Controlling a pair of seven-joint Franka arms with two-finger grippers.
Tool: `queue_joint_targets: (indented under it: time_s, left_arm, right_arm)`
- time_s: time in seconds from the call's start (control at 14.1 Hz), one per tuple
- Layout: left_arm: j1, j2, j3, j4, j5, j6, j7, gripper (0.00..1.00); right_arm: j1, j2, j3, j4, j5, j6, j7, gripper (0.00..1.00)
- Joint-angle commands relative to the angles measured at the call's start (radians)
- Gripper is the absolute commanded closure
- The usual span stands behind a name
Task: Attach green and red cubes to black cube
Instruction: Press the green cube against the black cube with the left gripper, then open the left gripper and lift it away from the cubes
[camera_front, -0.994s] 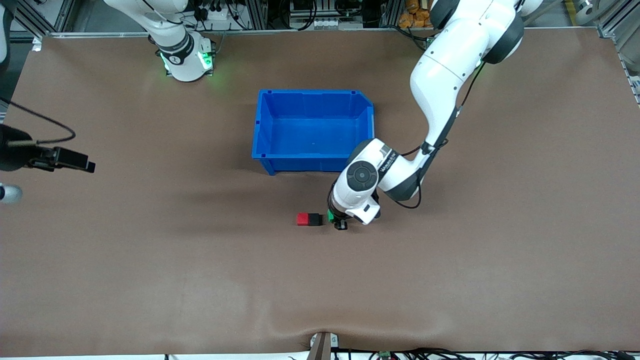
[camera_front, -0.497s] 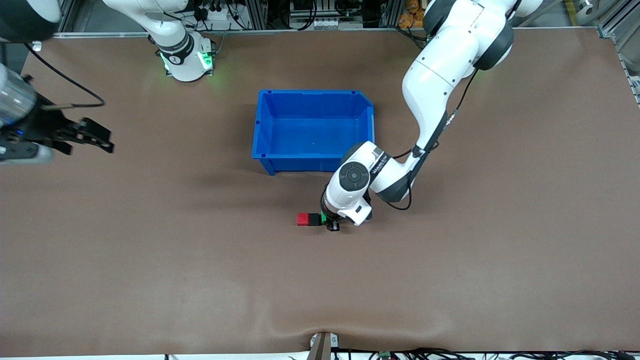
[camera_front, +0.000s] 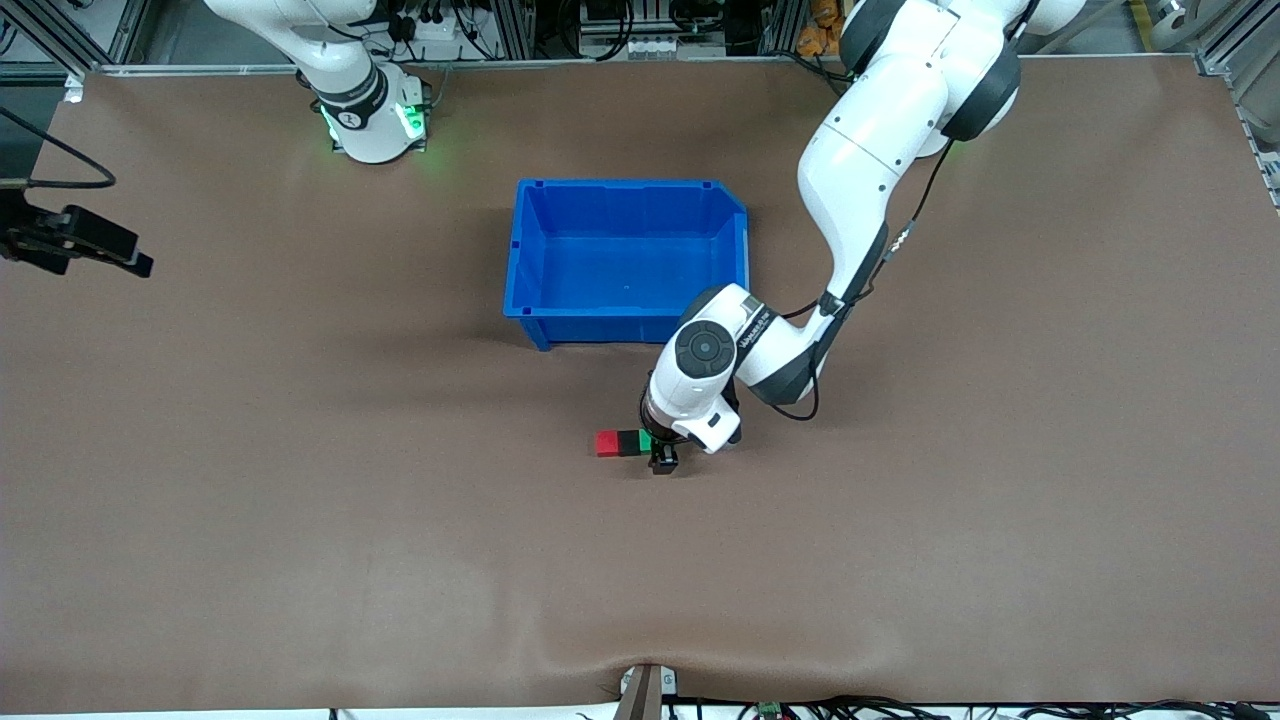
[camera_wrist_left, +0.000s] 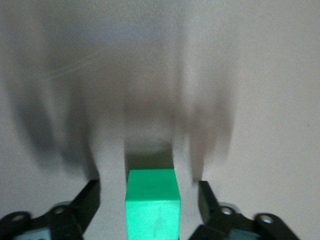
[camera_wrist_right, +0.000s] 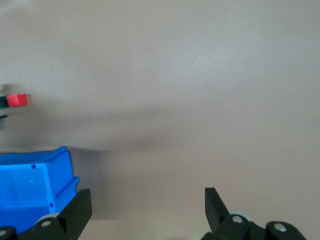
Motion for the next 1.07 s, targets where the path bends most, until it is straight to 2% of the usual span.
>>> queue_joint_targets:
  time_s: [0.0,0.14,0.36,0.78,0.99]
  left_arm:
    - [-0.007,-0.047,0.016,0.015,0.009,-0.047,0.014,0.00]
    - [0.003,-0.104,0.016,0.016,0.034,-0.190,0.037,0.00]
    - [0.014,-0.185,0.014,0.015,0.041,-0.294,0.143,0.00]
    - [0.219,-0.339,-0.007,0.013,0.035,-0.471,0.604,0.00]
    - [0.337,-0.422,-0.007,0.009,0.034,-0.505,0.871,0.00]
  right_arm:
    - [0.035,0.017,-0.028,0.054,-0.030,-0.027,-0.005,0.00]
    - [0.044,0.017,-0.025,0.054,-0.091,-0.026,-0.004,0.00]
    - [0.040,0.019,-0.027,0.054,-0.093,-0.024,-0.004,0.00]
    - [0.040,0.022,-0.025,0.054,-0.085,-0.024,0.001,0.00]
    - [0.040,0.023,-0.024,0.056,-0.082,-0.026,0.001,0.00]
